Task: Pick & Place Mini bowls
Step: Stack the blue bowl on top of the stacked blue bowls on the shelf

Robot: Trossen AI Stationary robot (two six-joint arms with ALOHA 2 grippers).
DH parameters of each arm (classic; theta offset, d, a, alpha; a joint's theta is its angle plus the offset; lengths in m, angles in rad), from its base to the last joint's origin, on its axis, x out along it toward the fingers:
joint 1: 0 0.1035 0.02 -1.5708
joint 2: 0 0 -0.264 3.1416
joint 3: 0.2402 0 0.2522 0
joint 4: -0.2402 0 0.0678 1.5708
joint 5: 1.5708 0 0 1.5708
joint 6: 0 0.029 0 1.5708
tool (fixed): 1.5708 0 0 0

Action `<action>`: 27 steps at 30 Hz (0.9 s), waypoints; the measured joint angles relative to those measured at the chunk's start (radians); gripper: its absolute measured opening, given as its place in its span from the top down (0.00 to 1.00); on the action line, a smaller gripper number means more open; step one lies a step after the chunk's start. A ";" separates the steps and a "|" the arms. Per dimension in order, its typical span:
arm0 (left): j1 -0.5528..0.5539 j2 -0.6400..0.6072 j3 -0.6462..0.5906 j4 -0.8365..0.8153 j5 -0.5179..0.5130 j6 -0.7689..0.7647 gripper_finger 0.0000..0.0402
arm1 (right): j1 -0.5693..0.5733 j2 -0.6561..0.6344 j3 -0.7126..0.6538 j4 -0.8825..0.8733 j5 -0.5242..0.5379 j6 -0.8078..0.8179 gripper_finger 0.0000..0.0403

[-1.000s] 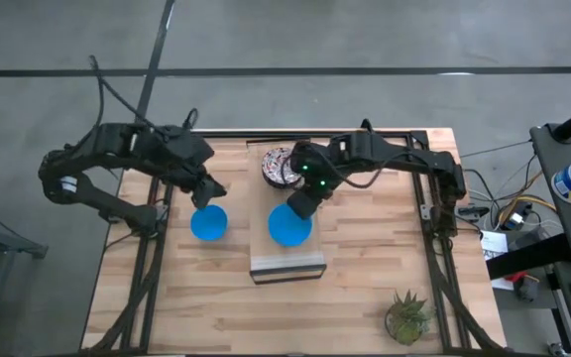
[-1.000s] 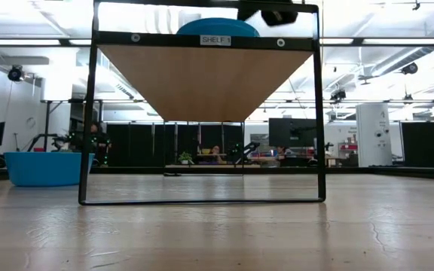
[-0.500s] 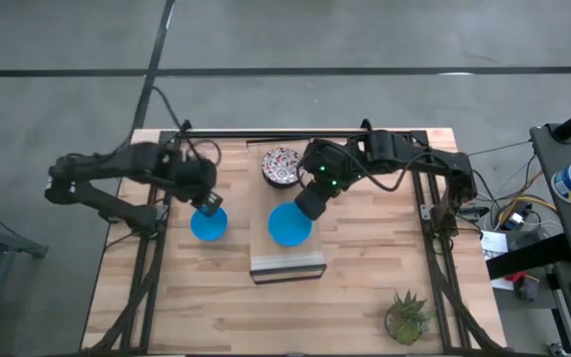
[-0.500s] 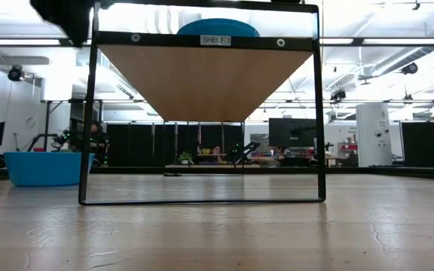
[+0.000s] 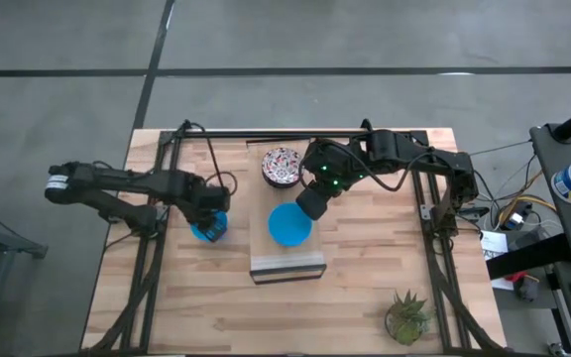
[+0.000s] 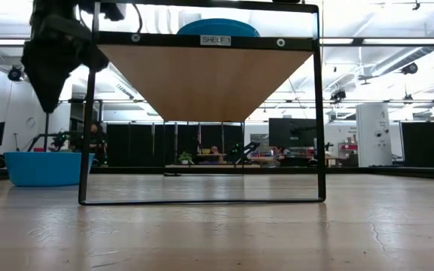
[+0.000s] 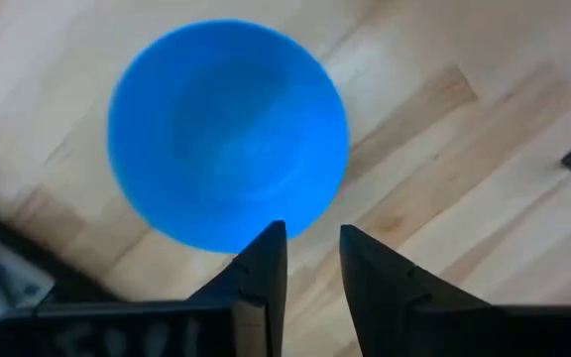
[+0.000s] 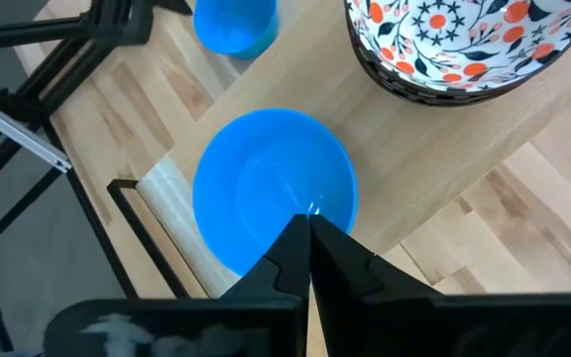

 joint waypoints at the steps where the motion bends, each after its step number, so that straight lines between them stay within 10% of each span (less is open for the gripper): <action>1: -0.004 0.000 -0.019 0.030 0.006 0.015 0.78 | 0.000 0.000 0.000 0.000 0.000 0.000 0.98; 27: -0.020 0.000 -0.272 0.337 0.094 0.063 0.78 | 0.000 0.001 0.000 0.003 -0.030 0.008 0.98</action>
